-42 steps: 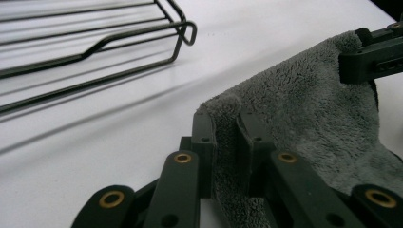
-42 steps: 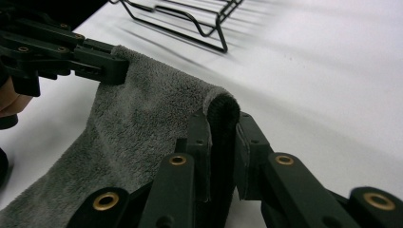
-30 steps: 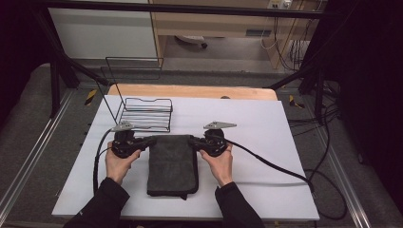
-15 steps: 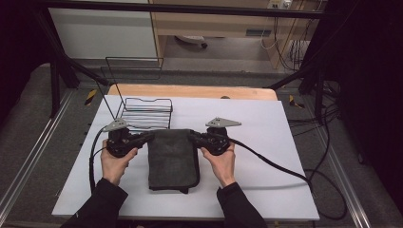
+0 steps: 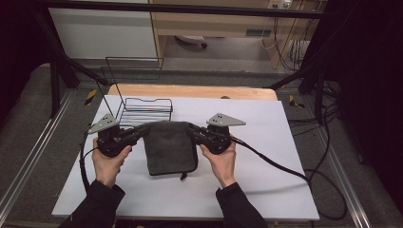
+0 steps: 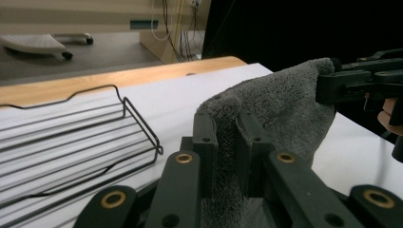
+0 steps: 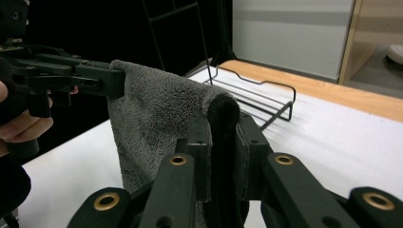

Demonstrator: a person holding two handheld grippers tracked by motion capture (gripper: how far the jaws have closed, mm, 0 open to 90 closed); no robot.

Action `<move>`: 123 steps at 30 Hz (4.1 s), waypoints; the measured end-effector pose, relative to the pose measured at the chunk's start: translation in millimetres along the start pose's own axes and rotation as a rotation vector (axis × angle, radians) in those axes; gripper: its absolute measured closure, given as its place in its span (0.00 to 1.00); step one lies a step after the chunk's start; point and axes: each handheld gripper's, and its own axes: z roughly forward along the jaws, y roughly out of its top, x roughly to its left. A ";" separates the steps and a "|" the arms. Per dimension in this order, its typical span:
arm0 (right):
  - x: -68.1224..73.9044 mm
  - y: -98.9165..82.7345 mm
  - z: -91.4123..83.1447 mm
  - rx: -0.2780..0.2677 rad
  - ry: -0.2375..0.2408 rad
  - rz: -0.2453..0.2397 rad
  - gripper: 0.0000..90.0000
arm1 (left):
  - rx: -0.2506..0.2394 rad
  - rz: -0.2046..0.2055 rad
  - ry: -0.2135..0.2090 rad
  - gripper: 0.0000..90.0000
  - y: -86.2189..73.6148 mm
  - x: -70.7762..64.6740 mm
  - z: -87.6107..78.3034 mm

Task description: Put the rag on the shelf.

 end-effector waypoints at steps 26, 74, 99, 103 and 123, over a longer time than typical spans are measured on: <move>31.1 38.4 -3.7 -0.169 0.015 -0.080 0.89 | -0.188 0.010 0.031 0.89 28.6 -3.4 -38.7; 71.2 148.6 22.7 -0.399 -0.018 -0.185 0.89 | -0.478 0.026 0.107 0.89 127.6 21.9 -79.0; 83.4 214.1 42.6 -0.459 -0.033 -0.225 0.90 | -0.566 0.027 0.133 0.89 177.3 41.7 -93.5; 83.5 222.3 45.7 -0.467 -0.038 -0.238 0.90 | -0.570 0.015 0.129 0.89 185.5 46.2 -93.5; 69.4 252.9 69.8 -0.484 -0.055 -0.234 0.90 | -0.577 -0.002 0.163 0.89 216.6 67.1 -80.7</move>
